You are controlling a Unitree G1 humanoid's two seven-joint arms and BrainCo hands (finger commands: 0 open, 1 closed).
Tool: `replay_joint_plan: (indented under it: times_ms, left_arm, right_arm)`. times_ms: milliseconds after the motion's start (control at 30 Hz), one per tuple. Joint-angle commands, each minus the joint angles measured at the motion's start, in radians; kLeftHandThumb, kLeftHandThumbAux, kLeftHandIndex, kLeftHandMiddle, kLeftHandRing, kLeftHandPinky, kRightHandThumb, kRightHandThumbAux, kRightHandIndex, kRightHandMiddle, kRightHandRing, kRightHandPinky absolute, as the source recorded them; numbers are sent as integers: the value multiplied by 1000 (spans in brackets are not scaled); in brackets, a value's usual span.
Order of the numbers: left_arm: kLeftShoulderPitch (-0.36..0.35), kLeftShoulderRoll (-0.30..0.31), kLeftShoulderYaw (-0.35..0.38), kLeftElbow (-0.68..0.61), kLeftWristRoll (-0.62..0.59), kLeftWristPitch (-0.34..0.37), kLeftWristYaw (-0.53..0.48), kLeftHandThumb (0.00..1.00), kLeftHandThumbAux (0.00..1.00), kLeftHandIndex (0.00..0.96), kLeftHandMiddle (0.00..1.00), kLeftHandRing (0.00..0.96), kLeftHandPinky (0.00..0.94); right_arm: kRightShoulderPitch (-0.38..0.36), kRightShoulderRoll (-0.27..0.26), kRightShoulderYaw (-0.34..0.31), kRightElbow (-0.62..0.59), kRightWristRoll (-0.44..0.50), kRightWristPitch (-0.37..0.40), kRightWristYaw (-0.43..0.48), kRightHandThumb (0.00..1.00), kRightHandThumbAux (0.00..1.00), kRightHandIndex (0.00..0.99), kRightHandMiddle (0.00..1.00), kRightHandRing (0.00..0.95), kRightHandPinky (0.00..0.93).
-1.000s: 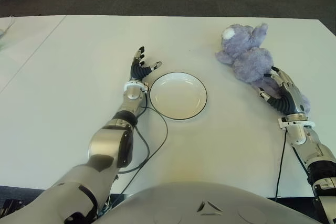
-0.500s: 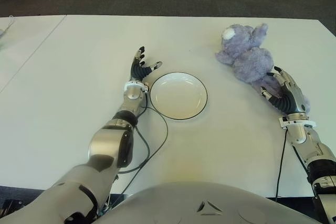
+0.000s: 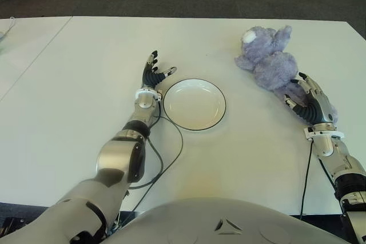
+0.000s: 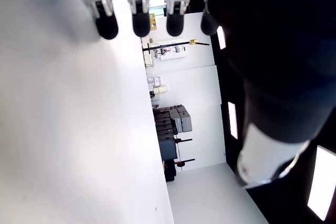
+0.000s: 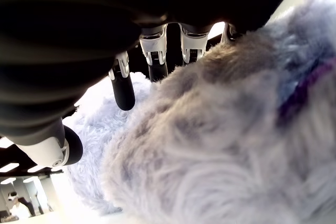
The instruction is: Put the doll into the plate.
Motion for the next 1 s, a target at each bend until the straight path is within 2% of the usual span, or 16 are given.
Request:
replay_joint_plan:
  times_ms: [33, 233, 267, 367, 433, 467, 567, 633, 667, 733, 867, 933, 1000]
  left_arm:
    - [171, -38, -12, 113, 12, 116, -13, 0, 797, 47, 60, 65, 99]
    - [172, -38, -15, 113, 15, 114, -11, 0, 793, 48, 58, 65, 104]
    - [172, -38, -16, 113, 15, 114, -10, 0, 789, 48, 57, 65, 102]
    - [173, -36, -14, 113, 14, 114, -13, 0, 785, 48, 56, 65, 99]
    - [172, -36, -13, 113, 13, 114, -12, 0, 777, 48, 56, 65, 97]
    - [172, -36, -13, 113, 13, 114, -12, 0, 775, 48, 56, 65, 96]
    - [173, -36, -13, 113, 13, 114, -12, 0, 774, 48, 56, 64, 93]
    - [173, -36, -13, 113, 13, 113, -11, 0, 774, 48, 56, 64, 94]
    - [173, -35, -13, 113, 13, 113, -11, 0, 778, 49, 57, 62, 92]
    - [173, -36, -12, 112, 12, 112, -13, 0, 783, 49, 56, 60, 91]
    - [173, -36, -9, 113, 8, 114, -19, 0, 789, 48, 55, 59, 91]
    - [174, -36, -7, 112, 6, 113, -22, 0, 800, 49, 58, 60, 103]
    - [174, -37, -6, 112, 5, 111, -22, 0, 807, 52, 61, 64, 109]
  right_arm:
    - [53, 41, 48, 49, -27, 36, 20, 516, 477, 186, 34, 90, 247]
    - [51, 36, 58, 54, -25, 42, 40, 520, 485, 188, 61, 122, 269]
    - [51, 35, 59, 54, -24, 43, 44, 510, 490, 190, 78, 127, 229]
    - [53, 37, 61, 49, -17, 46, 61, 506, 494, 194, 92, 129, 203]
    - [52, 42, 60, 46, -7, 45, 72, 537, 497, 209, 124, 190, 333]
    - [52, 44, 60, 45, -4, 45, 75, 554, 496, 218, 139, 218, 365]
    - [53, 49, 58, 39, 13, 38, 95, 577, 493, 234, 170, 251, 389]
    - [51, 46, 60, 38, 27, 22, 117, 602, 496, 261, 233, 297, 416]
    - [51, 44, 62, 38, 33, 13, 128, 678, 652, 373, 318, 376, 485]
    - [51, 38, 62, 37, 49, -2, 154, 703, 697, 409, 377, 431, 531]
    - [53, 35, 59, 36, 75, -17, 188, 708, 703, 416, 411, 463, 556]
    - [52, 36, 57, 36, 94, -25, 207, 816, 682, 400, 475, 492, 565]
    - [54, 40, 50, 30, 113, -23, 221, 829, 680, 393, 494, 510, 578]
